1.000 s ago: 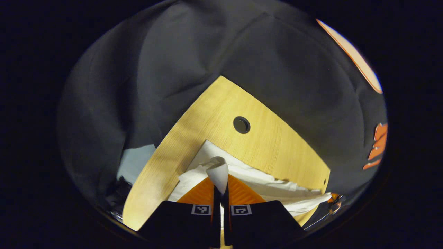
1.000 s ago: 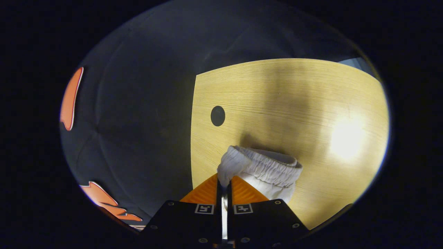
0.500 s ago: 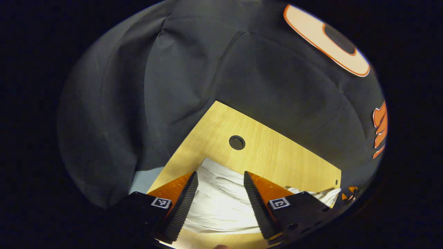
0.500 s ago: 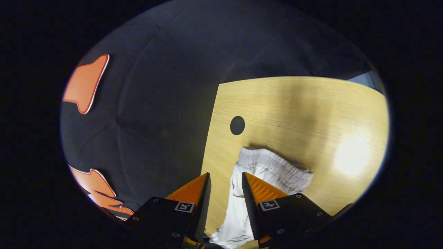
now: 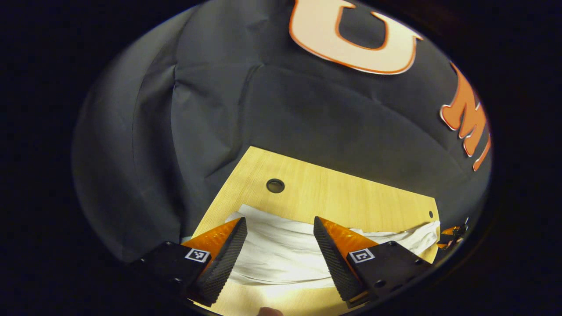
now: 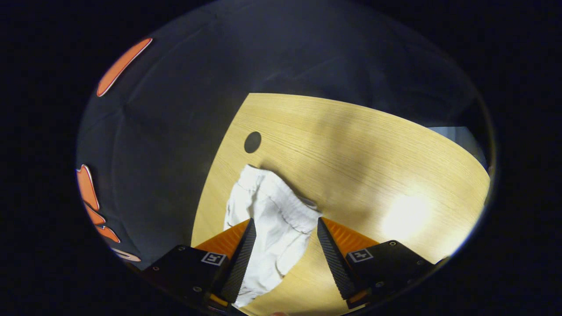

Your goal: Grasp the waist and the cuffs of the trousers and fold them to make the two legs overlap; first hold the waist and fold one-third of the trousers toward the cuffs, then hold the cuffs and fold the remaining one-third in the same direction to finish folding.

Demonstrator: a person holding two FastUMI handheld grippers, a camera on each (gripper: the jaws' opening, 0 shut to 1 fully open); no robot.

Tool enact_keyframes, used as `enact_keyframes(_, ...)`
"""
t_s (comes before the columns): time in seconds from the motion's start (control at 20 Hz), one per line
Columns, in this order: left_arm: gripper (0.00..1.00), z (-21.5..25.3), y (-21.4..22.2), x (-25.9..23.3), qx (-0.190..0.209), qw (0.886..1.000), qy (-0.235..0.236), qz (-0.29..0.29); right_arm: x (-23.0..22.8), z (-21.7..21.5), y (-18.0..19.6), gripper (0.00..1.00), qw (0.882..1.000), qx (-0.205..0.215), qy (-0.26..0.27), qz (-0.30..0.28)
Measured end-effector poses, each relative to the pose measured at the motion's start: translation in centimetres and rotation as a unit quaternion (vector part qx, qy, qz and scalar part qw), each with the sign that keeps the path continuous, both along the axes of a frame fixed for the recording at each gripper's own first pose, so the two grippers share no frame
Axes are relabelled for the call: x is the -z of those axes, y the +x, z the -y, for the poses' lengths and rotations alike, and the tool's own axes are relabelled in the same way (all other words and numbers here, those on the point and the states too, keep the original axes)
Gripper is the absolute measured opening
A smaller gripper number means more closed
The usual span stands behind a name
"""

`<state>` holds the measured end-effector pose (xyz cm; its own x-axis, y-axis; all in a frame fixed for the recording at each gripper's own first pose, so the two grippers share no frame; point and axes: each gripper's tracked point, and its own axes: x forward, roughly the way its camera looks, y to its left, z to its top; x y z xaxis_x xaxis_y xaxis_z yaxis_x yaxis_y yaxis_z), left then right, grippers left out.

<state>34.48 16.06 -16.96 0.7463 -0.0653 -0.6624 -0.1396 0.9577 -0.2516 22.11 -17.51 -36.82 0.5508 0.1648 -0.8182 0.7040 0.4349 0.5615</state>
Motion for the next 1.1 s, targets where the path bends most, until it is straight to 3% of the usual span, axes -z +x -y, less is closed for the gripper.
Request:
enact_keyframes(0.2, 0.99, 3.0, -1.9, -1.6, 0.015, 0.999, 0.027, 0.016, 2.6, -0.7, -0.5, 0.91, 0.999, -0.001, 0.003, -0.036)
enact_keyframes(0.5, 0.99, 5.9, -5.5, -1.9, 0.040, 0.996, 0.076, 0.024, 4.0, -1.0, 0.8, 0.96, 0.999, 0.013, -0.005, -0.041)
enact_keyframes(0.75, 1.00, 9.2, -8.7, -1.4, 0.065, 0.995, 0.079, -0.007, 4.8, -0.4, 1.4, 0.91, 0.998, 0.041, -0.019, -0.053)
enact_keyframes(0.8, 1.00, 10.2, -9.2, -1.4, 0.071, 0.995, 0.074, -0.012, 5.0, -0.3, 1.3, 0.74, 0.997, 0.043, -0.021, -0.058)
enact_keyframes(0.85, 1.00, 10.8, -9.8, -1.1, 0.076, 0.994, 0.075, -0.020, 5.3, -0.3, 1.6, 0.69, 0.997, 0.043, -0.024, -0.059)
enact_keyframes(0.95, 1.00, 11.0, -11.0, -0.4, 0.080, 0.991, 0.097, -0.042, 5.8, -0.5, 2.1, 0.49, 0.998, 0.036, -0.022, -0.054)
enact_keyframes(1.0, 1.00, 11.4, -11.2, -0.5, 0.087, 0.990, 0.103, -0.043, 5.7, -0.6, 2.3, 0.30, 0.998, 0.035, -0.019, -0.051)
enact_keyframes(1.1, 1.00, 12.1, -11.7, -0.2, 0.095, 0.988, 0.116, -0.047, 5.3, -0.5, 2.3, 0.19, 0.998, 0.033, -0.020, -0.040)
